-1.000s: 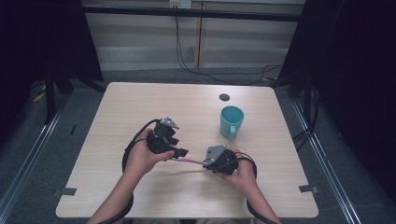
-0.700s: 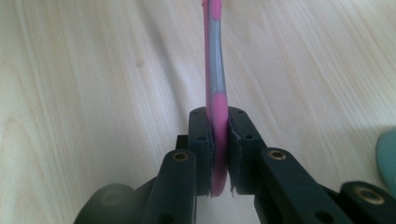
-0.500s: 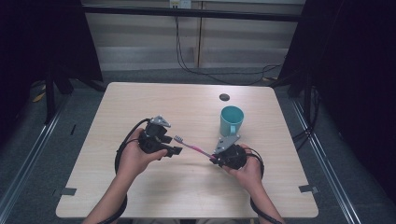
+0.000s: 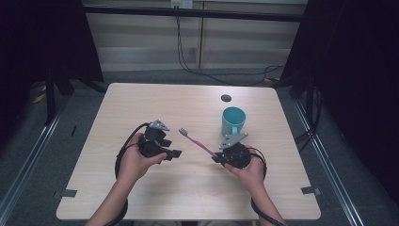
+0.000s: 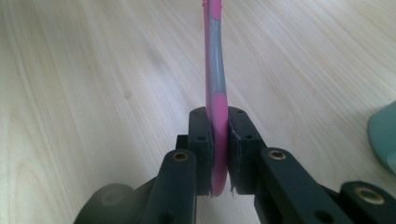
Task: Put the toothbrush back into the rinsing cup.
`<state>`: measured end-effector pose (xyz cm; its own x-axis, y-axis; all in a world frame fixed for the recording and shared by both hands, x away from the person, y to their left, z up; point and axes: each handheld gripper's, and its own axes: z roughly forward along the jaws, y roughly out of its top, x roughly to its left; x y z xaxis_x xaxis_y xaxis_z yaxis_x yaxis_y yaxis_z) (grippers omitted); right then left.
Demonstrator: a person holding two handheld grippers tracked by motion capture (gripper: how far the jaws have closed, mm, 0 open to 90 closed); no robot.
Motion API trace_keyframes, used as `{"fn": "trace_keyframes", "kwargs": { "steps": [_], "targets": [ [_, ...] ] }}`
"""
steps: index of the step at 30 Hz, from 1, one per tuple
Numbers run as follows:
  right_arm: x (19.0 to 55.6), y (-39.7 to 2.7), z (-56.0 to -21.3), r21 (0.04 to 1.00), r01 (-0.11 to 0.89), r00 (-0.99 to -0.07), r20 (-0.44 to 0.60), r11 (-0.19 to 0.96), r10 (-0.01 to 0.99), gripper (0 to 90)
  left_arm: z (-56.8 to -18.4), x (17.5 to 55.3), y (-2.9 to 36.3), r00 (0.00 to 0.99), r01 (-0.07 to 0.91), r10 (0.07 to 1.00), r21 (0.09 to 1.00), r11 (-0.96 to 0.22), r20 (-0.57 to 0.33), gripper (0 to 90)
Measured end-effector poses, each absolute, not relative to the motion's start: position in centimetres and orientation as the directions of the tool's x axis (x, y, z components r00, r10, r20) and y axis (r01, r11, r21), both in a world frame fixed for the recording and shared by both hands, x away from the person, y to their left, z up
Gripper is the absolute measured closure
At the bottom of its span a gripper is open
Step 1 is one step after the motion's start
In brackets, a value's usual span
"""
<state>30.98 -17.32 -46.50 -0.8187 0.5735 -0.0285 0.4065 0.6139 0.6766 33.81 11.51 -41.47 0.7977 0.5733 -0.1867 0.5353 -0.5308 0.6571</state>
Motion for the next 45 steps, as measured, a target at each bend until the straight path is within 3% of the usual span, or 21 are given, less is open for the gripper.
{"fn": "trace_keyframes", "kwargs": {
  "steps": [26,45],
  "targets": [
    [30.7,-15.9,-46.9,0.763,0.450,-0.801,0.115,0.465,0.587,81.1,-42.2,33.5,9.2,0.801,0.534,0.539,0.717,-0.448,-0.260,49.0],
    [30.3,-15.3,-46.9,0.794,0.469,-0.789,0.179,0.387,0.588,81.1,-42.7,33.6,7.5,0.777,0.561,0.534,0.751,-0.349,-0.332,65.0]
  ]
}}
